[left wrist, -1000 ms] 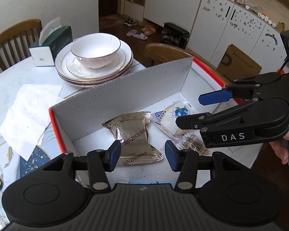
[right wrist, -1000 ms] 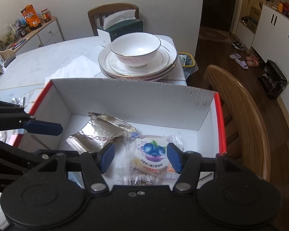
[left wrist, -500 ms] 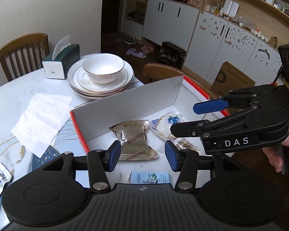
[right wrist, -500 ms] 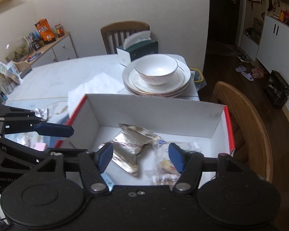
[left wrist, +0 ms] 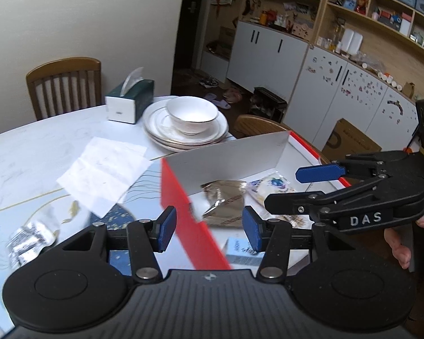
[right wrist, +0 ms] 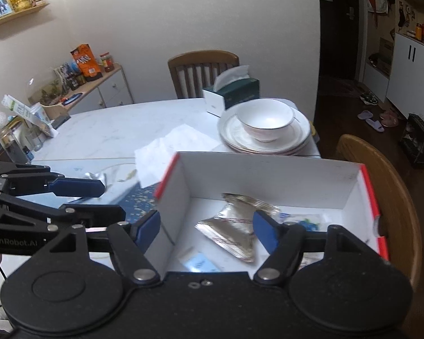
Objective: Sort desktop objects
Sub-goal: 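Withdraw both grippers from the box toward the plush keychain and pink clips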
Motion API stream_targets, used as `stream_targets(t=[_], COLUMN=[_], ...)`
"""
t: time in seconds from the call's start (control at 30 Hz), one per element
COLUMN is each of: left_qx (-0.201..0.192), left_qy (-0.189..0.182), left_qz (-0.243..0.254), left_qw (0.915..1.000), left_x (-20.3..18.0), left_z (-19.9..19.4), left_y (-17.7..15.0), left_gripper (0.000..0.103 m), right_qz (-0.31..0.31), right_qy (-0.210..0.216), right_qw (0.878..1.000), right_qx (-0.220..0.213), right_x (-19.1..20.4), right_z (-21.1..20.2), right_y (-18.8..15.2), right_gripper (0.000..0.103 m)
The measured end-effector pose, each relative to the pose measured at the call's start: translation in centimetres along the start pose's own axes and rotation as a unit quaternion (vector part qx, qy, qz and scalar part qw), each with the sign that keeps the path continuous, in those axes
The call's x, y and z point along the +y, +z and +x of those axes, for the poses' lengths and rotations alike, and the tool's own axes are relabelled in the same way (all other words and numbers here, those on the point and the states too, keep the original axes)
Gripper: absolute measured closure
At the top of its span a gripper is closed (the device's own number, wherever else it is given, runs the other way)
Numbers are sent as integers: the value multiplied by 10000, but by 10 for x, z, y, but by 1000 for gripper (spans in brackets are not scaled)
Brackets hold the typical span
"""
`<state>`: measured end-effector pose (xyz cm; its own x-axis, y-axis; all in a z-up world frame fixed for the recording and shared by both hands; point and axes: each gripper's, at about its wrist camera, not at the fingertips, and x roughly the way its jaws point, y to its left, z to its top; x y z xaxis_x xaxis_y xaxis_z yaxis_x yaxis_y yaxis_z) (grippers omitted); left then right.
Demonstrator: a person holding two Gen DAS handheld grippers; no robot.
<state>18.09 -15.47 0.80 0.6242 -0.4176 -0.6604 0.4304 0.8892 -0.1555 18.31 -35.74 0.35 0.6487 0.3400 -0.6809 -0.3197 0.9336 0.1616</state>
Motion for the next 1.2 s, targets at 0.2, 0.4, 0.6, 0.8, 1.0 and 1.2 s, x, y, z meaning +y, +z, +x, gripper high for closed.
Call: stream_targets(t=[0.2, 0.4, 0.6, 0.8, 1.0, 1.2], left_qx=[-101, -184, -209, -249, -283, -147], left_qy=[64, 189, 231, 149, 143, 193], left_qz=[-112, -147, -190, -227, -425, -410], left_qw=[9999, 9995, 9993, 9993, 9986, 9989], left_x=[25, 48, 71, 97, 130, 164], left_z=[-22, -42, -59, -76, -92, -104], left_y=[-13, -29, -45, -65, -88, -117], left_gripper=[42, 31, 21, 10, 1, 1], right_qz=[-180, -185, -195, -263, -230, -190], right_qy=[226, 253, 278, 341, 302, 288], right_qw=[9995, 9993, 9993, 9990, 9993, 9994], right_qx=[-140, -196, -157, -99, -40, 15], right_x=[34, 61, 86, 115, 139, 161], right_z=[-1, 0, 3, 8, 14, 23], right_y=[-3, -5, -10, -15, -21, -29], right_gripper=[25, 24, 23, 23, 23, 22])
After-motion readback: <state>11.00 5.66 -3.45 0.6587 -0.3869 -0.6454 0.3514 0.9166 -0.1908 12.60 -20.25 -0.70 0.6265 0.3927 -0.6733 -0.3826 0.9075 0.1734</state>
